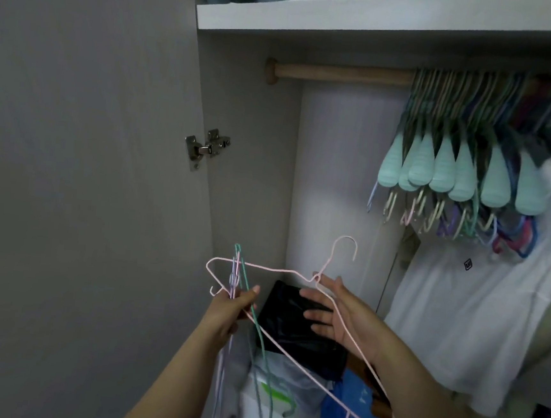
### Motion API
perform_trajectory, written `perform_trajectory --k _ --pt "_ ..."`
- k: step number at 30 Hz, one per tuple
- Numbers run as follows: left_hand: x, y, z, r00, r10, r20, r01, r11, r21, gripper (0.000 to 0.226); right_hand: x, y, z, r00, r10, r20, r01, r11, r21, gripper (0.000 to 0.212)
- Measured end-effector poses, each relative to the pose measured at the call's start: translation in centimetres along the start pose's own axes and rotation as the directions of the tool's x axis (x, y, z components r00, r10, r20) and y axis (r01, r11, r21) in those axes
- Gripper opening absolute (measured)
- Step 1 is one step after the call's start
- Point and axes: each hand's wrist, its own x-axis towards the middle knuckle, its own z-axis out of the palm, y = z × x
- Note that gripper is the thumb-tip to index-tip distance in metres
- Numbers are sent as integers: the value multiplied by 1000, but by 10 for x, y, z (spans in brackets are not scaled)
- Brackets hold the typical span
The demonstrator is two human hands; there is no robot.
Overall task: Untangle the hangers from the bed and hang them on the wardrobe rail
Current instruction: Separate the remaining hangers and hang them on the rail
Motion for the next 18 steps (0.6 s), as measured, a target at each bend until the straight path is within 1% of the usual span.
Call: perform_trajectory --k 2,3,5,7,9,11,13,14,16,17,18 --pt "-1 -5 -1 995 -51 83 44 996 83 37 1 -8 1 998 -59 -31 57 995 -76 43" --pt "-3 -7 0 990 -75 117 59 990 131 38 2 -9 3 996 -68 -51 60 989 -131 37" --pt "-4 -8 4 989 -87 120 57 970 235 30 7 -7 6 981 -116 -157 63 949 -309 23" --pt "-1 -8 8 994 -96 56 73 946 316 21 15 -2 9 939 -237 -249 82 859 -506 29" --pt "4 -14 7 989 -142 49 115 927 358 25 20 2 9 895 -352 -274 92 747 -658 35" --pt "9 -20 1 981 -177 78 131 906 402 31 23 3 2 874 -391 -288 66 684 -727 38" --pt "15 -23 -5 986 -142 83 83 868 490 40 24 2 -10 860 -400 -318 29 660 -751 41" --pt "17 -24 -7 992 -99 76 45 851 524 44 25 1 -16 854 -398 -335 9 654 -756 43" --pt "20 -26 -9 995 -67 73 25 879 475 45 26 -2 -28 853 -392 -344 -17 638 -770 43" --pt "22 -28 -11 997 -53 49 26 901 434 45 26 -4 -33 861 -387 -329 -16 626 -780 43" --pt "24 -29 -14 1000 -25 -10 27 912 409 45 25 -7 -38 875 -377 -304 -11 612 -791 41"
